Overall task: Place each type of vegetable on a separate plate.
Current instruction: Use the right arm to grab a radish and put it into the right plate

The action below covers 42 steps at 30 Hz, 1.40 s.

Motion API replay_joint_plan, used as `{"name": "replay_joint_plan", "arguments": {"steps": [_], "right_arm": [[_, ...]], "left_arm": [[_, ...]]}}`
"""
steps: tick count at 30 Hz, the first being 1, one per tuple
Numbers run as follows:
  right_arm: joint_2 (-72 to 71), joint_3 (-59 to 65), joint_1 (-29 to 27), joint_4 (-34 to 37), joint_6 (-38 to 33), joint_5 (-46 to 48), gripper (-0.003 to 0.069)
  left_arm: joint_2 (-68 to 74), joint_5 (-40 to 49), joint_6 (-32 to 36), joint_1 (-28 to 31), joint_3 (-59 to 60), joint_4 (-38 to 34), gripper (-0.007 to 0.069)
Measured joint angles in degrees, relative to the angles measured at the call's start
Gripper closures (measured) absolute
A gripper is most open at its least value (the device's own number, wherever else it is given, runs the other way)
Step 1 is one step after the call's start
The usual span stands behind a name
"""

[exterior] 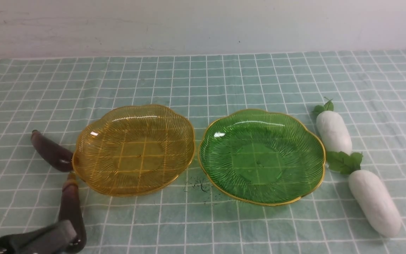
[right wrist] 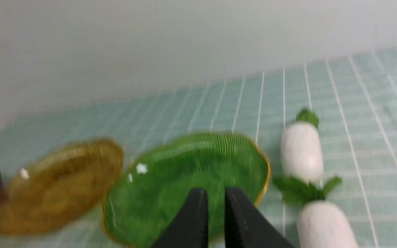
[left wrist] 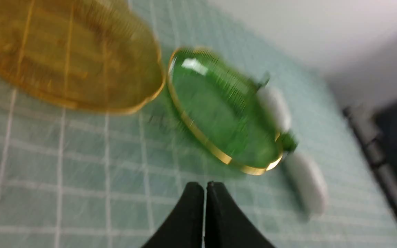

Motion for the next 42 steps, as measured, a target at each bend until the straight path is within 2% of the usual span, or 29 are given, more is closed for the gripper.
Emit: {"name": "replay_joint_plan", "arguments": {"steps": [2,7,12,15,24,28,37,42], "right_arm": [[8.2,-2.8,0.0,-3.8,0.7,5.6,0.0589],[23.0,-9.0,0.0,-10.6,6.5,9.5,0.0582],[34.3,-15.6,0.0,-17.0,9.3,11.5,0.0547],[39.2,-18.0,0.0,-19.6,9.4,11.9,0.0499],[55.6,-21.1,0.0,-22.0,9.6,8.5,0.0213],[62.7,-21.3,0.0,-23.5,9.7,6.9,0.0139],[69.6,-21.3,0.0,-25.9,10.9,6.1,0.0126],[69.0,-21.8,0.0,-26.1,10.9,7.6,0.0189]], "left_arm": [[7.6,4.8,2.0,0.0,-2.0,3.3,0.0631],[21.0,9.8,4.9,0.0,-5.8,8.6,0.0631],[30.8,9.8,5.6,0.0,-8.0,9.8,0.0631],[33.8,9.5,5.6,0.0,-8.1,10.0,0.0631],[35.0,9.3,5.6,0.0,-8.1,10.0,0.0631],[35.0,9.0,5.6,0.0,-8.1,10.0,0.0631],[35.0,9.0,7.0,0.0,-8.1,10.0,0.0631],[35.0,9.0,8.1,0.0,-8.1,10.0,0.0631]]}}
